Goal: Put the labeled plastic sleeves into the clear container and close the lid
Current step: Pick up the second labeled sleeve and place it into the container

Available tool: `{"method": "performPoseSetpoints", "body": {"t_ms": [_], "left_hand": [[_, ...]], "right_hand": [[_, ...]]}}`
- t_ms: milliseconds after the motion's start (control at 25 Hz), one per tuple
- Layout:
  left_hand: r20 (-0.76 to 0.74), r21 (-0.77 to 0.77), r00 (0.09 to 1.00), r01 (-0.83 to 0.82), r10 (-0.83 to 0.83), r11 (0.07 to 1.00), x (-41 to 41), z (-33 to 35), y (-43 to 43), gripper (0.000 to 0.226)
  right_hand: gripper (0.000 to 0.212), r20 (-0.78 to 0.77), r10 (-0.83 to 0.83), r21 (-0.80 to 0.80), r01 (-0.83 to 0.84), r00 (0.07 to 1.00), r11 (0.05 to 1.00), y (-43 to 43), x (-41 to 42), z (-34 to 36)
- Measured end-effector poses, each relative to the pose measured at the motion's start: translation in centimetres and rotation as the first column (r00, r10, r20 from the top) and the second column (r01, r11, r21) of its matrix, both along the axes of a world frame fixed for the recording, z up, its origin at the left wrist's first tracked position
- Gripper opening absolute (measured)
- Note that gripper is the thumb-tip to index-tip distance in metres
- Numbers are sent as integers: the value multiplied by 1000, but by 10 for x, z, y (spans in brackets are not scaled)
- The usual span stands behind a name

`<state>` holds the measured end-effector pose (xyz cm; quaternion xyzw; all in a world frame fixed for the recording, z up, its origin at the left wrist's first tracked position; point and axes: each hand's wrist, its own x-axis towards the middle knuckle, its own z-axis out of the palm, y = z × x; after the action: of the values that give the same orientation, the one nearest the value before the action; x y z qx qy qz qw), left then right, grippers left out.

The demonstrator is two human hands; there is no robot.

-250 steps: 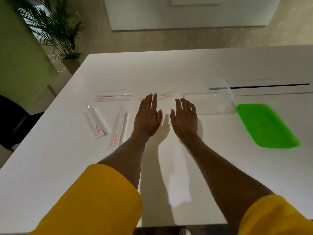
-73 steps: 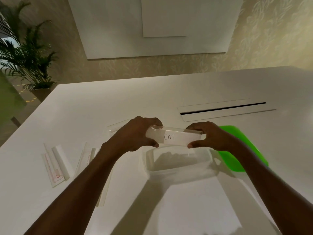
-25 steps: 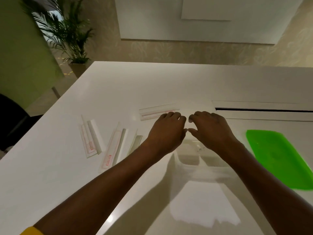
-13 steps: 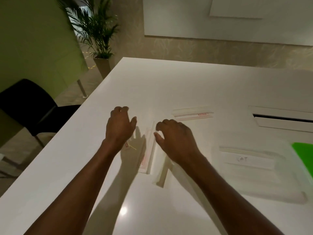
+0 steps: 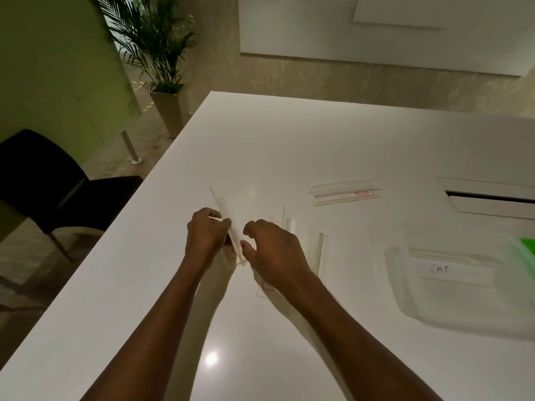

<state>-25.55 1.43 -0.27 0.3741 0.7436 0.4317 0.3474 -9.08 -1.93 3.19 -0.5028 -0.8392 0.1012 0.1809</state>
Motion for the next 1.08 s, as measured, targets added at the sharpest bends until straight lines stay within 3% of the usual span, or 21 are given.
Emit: {"method": "performPoseSetpoints", "body": {"t_ms": [120,240,320,440,520,640,720,800,960,1080], "left_hand": [[248,36,968,-50,40,998,-23,4,-4,16],[497,22,868,-18,4,1000,-49,13,-14,18],[645,2,763,60,-48,998,-59,21,-22,23],[786,26,587,286,-196,958,-64,35,-37,27],[828,73,479,423,-291,903,-63,44,-47,30],[832,72,434,533,-346,843,-61,52,-55,39],[849,60,403,568,-341,821,-59,55,-59,46],[821,29,447,590,-356,807,-56,57,-61,51],[453,16,752,530,-479,848,-51,59,-62,60],[223,94,779,581,-586,809,-45,76,-69,73]], "right_hand": [[27,-351,-114,-252,23,930,967,3,-2,0],[29,-646,-334,-487,-34,687,873,7,-8,4],[40,-681,-442,-568,-39,584,822,10,-12,8],[65,-691,-516,-624,-56,505,780,19,-10,14],[73,-734,-529,-643,-183,426,744,27,-3,18],[65,-809,-514,-586,-463,285,666,34,15,21],[59,-837,-490,-531,-574,243,623,33,25,23],[51,-851,-479,-504,-595,217,626,31,32,23],[34,-867,-462,-492,-483,190,724,27,46,24],[29,-880,-430,-474,-399,201,785,24,61,26]]}}
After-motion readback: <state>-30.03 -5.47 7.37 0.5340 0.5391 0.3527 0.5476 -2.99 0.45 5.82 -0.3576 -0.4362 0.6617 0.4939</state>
